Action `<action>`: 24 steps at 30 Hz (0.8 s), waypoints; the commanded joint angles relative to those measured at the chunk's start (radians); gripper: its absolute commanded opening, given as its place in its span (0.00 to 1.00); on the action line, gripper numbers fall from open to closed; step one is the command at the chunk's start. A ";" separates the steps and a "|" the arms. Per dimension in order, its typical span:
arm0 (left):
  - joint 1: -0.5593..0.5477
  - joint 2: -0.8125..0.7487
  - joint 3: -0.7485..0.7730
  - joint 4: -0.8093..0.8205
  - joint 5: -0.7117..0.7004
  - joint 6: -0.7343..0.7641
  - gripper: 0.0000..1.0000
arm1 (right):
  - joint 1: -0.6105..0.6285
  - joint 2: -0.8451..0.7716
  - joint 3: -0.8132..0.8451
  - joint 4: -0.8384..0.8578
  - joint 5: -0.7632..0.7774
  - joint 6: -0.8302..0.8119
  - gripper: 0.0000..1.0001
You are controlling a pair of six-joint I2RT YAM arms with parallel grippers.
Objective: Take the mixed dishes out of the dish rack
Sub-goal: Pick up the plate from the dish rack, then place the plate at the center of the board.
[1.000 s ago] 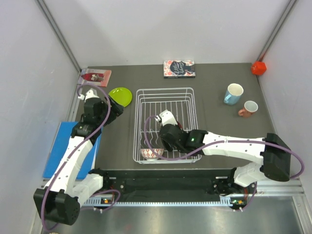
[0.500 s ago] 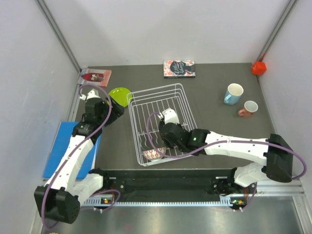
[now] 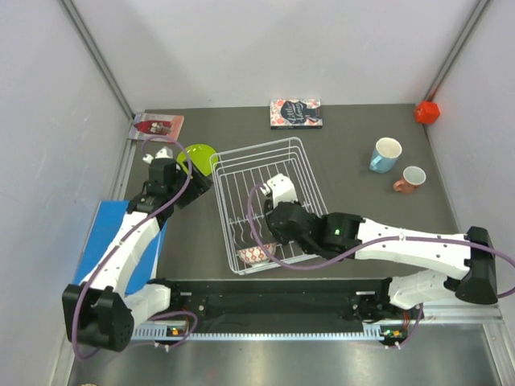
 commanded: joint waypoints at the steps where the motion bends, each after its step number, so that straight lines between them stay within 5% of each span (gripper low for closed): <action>1: -0.008 0.048 0.049 0.051 0.050 0.036 0.75 | 0.047 -0.103 0.042 0.025 0.125 -0.141 0.00; 6: -0.008 0.061 0.167 0.022 0.058 0.093 0.76 | 0.135 -0.210 -0.014 0.094 0.214 -0.322 0.00; 15: -0.014 0.075 0.290 0.013 0.314 0.092 0.80 | 0.408 -0.298 -0.258 0.354 0.533 -0.944 0.00; 24: -0.187 0.107 0.404 -0.092 0.444 0.224 0.84 | 0.538 -0.226 -0.496 0.624 0.630 -1.299 0.00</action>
